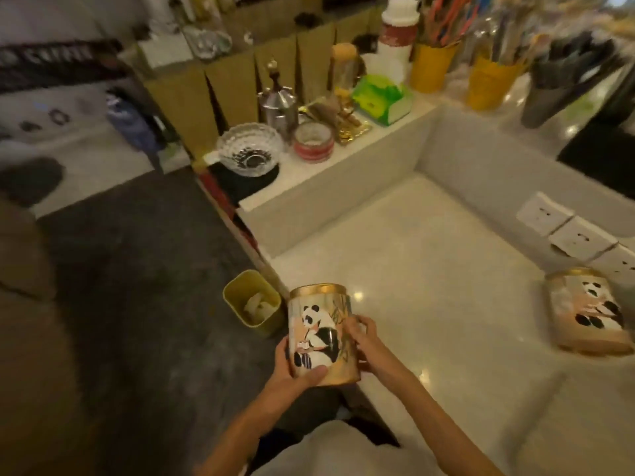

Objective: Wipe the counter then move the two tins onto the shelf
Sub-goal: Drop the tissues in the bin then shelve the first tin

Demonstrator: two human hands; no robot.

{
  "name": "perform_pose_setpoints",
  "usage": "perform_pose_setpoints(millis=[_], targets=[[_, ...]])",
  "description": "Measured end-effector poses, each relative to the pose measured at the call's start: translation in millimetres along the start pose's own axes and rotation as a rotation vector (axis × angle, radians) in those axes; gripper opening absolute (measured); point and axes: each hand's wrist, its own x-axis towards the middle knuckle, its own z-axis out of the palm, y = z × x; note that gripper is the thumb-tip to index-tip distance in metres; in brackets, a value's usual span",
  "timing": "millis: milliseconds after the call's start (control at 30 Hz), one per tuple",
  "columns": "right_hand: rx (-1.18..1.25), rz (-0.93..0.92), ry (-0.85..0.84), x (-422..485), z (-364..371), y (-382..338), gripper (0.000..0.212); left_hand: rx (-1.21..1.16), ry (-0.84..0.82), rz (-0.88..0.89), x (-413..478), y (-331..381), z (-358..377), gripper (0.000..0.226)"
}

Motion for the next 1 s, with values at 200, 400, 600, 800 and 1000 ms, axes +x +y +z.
perform_pose_setpoints(millis=[200, 400, 600, 800, 1000], targets=[[-0.24, -0.036, -0.346, 30.9, 190.2, -19.5, 0.081, -0.289, 0.302, 0.039, -116.3, -54.3, -106.0, 0.11], [-0.474, -0.055, -0.584, 0.0, 384.0, 32.6, 0.09, -0.574, 0.56, 0.13, -239.7, -110.6, -193.4, 0.101], [-0.519, -0.223, -0.932, -67.6, 591.3, 17.4, 0.099, -0.515, 0.979, 0.309, -358.6, -119.0, -300.6, 0.11], [-0.312, -0.598, -1.406, -176.6, 824.3, -97.4, 0.058, -0.247, 1.494, 0.527, -501.8, -25.6, -433.7, 0.112], [-0.02, -0.943, -1.699, -321.9, 997.5, -231.0, 0.062, 0.152, 1.853, 0.704, -675.0, 87.8, -547.2, 0.109]])
